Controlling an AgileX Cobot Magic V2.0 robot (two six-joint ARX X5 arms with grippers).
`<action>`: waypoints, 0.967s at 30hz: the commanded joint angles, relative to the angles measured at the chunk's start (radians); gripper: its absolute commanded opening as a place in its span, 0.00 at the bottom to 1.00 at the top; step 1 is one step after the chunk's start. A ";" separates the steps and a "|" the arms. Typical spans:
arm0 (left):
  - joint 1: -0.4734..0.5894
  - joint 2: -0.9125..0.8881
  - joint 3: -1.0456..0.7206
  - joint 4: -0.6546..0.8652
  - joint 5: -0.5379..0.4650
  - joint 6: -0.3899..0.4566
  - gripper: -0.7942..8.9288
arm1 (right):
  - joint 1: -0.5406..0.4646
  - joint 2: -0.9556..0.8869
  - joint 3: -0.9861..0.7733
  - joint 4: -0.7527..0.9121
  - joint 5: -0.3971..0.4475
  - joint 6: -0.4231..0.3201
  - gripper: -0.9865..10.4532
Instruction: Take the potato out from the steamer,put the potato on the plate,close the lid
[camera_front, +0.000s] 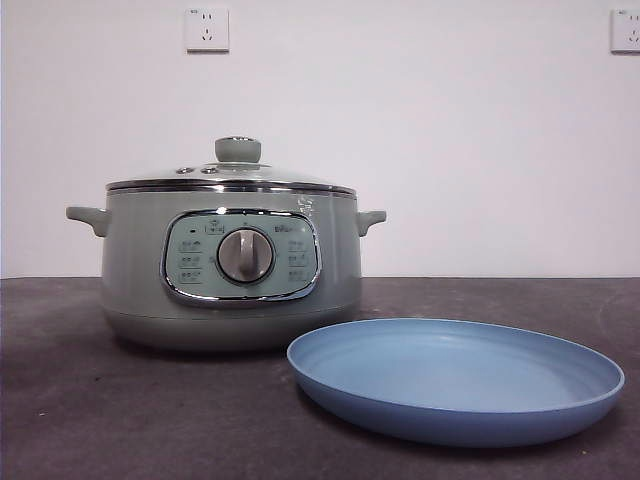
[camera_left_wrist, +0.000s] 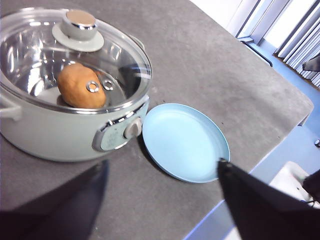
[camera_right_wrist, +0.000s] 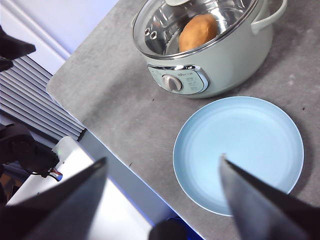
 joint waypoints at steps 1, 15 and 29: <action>0.001 0.029 0.014 0.038 -0.019 -0.013 0.75 | 0.002 0.006 0.001 0.005 0.000 0.006 0.64; -0.111 0.384 0.205 0.243 -0.129 -0.006 0.75 | 0.002 0.039 0.001 0.006 0.000 0.006 0.64; -0.298 0.880 0.515 0.386 -0.348 0.056 0.75 | 0.002 0.060 0.001 0.007 0.004 0.006 0.64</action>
